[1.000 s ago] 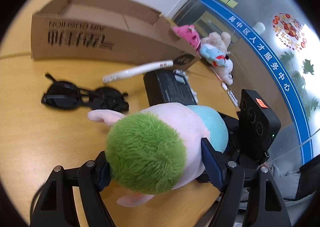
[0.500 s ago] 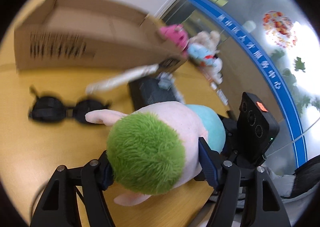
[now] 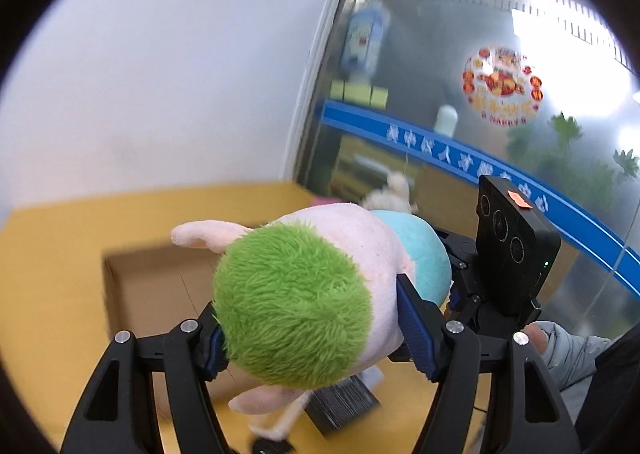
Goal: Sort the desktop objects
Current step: 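Carry the plush with both grippers and lower it into the cardboard box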
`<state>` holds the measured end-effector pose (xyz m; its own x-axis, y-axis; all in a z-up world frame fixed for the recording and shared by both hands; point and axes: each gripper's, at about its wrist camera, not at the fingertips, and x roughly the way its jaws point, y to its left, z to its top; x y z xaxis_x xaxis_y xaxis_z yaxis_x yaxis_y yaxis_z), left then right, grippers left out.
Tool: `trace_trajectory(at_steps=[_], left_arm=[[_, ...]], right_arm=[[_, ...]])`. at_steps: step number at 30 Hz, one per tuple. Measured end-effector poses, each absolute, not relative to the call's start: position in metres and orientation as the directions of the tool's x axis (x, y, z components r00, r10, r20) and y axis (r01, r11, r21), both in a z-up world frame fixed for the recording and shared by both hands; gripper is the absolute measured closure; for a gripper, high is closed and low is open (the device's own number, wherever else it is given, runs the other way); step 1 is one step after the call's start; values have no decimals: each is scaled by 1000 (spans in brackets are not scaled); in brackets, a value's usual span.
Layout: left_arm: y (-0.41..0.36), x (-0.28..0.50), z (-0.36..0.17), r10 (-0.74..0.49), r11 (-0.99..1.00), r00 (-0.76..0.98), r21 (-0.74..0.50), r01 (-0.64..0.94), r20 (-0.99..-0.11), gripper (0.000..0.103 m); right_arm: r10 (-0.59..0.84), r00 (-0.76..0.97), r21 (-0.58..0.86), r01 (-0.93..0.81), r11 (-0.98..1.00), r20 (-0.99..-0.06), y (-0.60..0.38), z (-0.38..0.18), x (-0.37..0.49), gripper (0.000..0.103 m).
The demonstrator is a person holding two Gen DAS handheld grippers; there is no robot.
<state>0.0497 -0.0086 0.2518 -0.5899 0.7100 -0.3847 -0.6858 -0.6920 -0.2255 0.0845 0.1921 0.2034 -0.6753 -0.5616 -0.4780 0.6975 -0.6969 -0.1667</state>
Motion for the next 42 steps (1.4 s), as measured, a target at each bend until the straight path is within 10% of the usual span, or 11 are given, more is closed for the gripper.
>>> trace_trajectory(at_steps=[14,42], left_arm=[[-55,-87,312,635,-772,-704,-232,-591,-319,33],[-76,-285,37,480,-874,-433,-457,-165,-763,34]], right_arm=[[-597,-653,-224,740,-635,-465,133,312,-87,10],[-482,-303,193,649,-736,-822,108,7,-309,4]])
